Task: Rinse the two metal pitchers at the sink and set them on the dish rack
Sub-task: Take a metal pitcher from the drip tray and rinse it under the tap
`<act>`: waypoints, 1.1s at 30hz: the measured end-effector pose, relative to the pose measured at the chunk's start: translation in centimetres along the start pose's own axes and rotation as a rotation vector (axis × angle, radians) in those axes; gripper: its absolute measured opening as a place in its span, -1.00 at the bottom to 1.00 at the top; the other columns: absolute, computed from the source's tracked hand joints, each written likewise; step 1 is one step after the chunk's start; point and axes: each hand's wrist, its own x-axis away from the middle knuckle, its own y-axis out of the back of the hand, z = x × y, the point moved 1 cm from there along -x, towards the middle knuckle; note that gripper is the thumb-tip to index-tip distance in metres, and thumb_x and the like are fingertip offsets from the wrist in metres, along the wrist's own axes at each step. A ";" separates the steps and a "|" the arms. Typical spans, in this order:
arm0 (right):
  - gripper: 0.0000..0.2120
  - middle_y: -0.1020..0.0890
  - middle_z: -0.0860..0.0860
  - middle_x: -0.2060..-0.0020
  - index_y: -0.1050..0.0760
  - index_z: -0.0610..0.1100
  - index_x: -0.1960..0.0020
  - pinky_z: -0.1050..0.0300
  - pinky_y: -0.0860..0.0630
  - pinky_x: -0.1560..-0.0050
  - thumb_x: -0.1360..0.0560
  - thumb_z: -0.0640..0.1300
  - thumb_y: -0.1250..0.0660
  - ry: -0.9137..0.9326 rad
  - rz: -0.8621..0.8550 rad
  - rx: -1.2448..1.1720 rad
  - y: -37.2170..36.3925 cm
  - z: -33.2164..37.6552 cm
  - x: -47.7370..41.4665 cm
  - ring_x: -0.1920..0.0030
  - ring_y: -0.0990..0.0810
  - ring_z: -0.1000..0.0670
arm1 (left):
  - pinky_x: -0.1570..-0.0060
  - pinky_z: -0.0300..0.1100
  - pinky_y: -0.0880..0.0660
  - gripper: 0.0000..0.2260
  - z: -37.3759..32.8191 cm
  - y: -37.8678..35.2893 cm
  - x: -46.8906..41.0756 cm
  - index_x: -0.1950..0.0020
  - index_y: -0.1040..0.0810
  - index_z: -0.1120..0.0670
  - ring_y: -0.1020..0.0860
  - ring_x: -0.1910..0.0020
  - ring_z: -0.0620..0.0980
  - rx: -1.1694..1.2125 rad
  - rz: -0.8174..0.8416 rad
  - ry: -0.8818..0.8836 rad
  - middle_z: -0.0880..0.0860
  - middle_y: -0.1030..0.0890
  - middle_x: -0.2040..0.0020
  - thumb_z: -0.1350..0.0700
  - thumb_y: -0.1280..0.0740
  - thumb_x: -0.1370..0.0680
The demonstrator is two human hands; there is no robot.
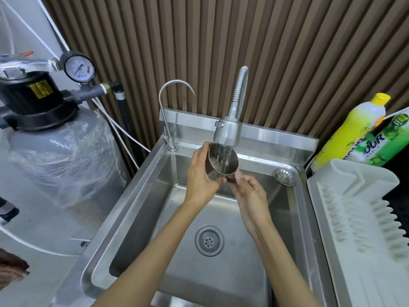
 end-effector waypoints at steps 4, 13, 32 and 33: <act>-0.88 -0.64 -0.15 0.27 -0.51 -0.20 0.22 -0.12 -0.55 -0.13 -0.47 -0.19 -0.32 -0.067 -0.036 0.195 0.8 1.5 -0.6 0.19 -0.64 -0.14 | -0.29 -0.03 -0.38 -0.08 0.6 0.7 1.7 -0.46 -0.24 0.00 -0.40 -0.25 0.02 -0.305 0.002 0.089 0.05 -0.44 -0.22 -0.38 -0.36 -0.19; -0.85 -0.61 0.04 0.22 -0.46 -0.15 0.28 0.36 -0.42 0.22 -0.44 -0.16 -0.35 0.401 -0.160 0.958 -1.1 4.3 0.9 0.31 -0.51 0.12 | -0.22 -0.02 -0.52 -0.40 2.0 -1.3 0.8 -0.12 -0.49 -0.10 -0.62 -0.09 -0.02 0.331 0.116 0.270 0.01 -0.67 -0.07 -0.03 -0.58 -0.13; -0.93 -0.67 0.07 0.00 -0.50 -0.07 0.20 0.28 -0.53 -0.01 -0.46 -0.14 -0.34 0.407 -0.125 0.788 0.6 2.6 0.6 0.08 -0.65 0.05 | -0.26 -0.05 -0.49 -0.42 0.8 -0.4 0.2 -0.14 -0.51 -0.01 -0.60 -0.10 -0.03 0.274 0.124 0.206 -0.02 -0.65 -0.06 0.18 -0.59 -0.16; -0.90 -0.65 0.09 -0.03 -0.49 -0.04 0.23 0.39 -0.50 -0.03 -0.46 -0.16 -0.34 0.338 -0.105 0.679 0.9 2.0 0.5 0.04 -0.64 0.15 | -0.25 -0.12 -0.47 -0.35 0.4 -0.3 0.1 -0.20 -0.48 0.01 -0.57 -0.11 -0.05 0.240 0.079 0.143 -0.04 -0.62 -0.09 0.20 -0.59 -0.15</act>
